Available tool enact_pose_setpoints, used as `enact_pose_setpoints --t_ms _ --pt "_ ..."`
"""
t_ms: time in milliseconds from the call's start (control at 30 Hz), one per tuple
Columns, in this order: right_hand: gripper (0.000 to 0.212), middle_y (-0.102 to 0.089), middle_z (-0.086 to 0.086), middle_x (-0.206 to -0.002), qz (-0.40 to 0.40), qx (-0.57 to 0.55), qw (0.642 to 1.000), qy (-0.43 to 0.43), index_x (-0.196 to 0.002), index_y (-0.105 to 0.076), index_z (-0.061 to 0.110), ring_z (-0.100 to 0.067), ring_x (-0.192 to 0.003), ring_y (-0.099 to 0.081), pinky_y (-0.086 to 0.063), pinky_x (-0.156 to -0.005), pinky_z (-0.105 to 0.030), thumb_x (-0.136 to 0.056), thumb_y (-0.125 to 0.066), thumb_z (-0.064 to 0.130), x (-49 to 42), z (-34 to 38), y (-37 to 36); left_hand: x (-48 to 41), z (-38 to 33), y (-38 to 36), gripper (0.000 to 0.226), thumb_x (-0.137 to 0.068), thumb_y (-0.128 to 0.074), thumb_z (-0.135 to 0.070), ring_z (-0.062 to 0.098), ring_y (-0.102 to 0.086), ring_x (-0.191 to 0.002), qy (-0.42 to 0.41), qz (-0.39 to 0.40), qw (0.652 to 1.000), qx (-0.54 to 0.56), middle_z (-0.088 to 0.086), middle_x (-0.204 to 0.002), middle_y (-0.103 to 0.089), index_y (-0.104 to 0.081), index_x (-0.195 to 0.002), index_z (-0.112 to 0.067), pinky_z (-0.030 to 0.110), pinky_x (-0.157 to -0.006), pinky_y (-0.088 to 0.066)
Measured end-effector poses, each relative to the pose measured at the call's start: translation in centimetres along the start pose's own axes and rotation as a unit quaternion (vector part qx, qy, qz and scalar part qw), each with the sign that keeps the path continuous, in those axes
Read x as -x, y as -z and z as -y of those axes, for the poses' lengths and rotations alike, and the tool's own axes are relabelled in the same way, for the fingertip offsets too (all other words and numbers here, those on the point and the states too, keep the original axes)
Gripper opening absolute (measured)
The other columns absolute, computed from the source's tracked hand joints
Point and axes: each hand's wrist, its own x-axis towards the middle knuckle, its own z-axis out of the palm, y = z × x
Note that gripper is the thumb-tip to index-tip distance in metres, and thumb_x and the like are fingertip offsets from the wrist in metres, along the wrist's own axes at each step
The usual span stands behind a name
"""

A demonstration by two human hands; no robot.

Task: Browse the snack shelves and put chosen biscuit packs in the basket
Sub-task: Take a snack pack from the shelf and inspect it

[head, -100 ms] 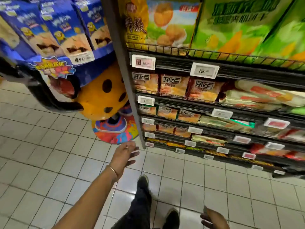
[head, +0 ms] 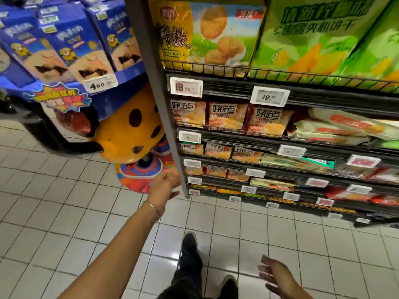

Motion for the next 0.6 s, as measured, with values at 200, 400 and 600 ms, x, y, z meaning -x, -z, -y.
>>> enact_pose_setpoints --t_ms 200,400,600 --pt "0.025 -0.073 -0.011 -0.119 0.004 0.029 0.996 0.089 -0.115 -0.066 0.011 -0.027 -0.112 -0.067 -0.047 -0.091 -0.038 -0.104 -0.061 0.033 1.4 7.8 -7.9 -6.4 -6.3 -2.0 0.030 -0.101 -0.060 -0.010 0.018 -0.067 -0.104 -0.097 0.027 0.995 0.026 0.016 -0.129 -0.067 -0.059 -0.131 -0.011 0.034 -0.076 -0.062" --pt "0.025 -0.074 -0.005 -0.118 0.015 0.037 0.988 0.148 -0.123 -0.064 0.016 -0.021 -0.108 -0.069 -0.050 -0.083 -0.034 -0.106 -0.059 0.033 3.3 13.6 -14.2 -7.9 -10.4 -3.6 0.059 -0.103 -0.053 -0.006 0.011 -0.042 -0.145 -0.277 0.075 0.957 -0.047 -0.006 -0.161 -0.036 -0.035 -0.154 -0.029 0.037 -0.117 -0.041" --pt "0.024 -0.074 -0.005 -0.119 0.030 0.030 0.983 0.180 -0.121 -0.065 0.018 -0.022 -0.112 -0.069 -0.051 -0.094 -0.038 -0.106 -0.057 0.035 5.1 18.2 -17.1 -10.0 -15.3 -3.8 0.033 -0.102 -0.050 -0.025 0.046 -0.056 -0.113 -0.343 0.041 0.807 -0.478 0.017 -0.151 -0.033 -0.042 -0.132 -0.014 0.051 -0.088 -0.050"
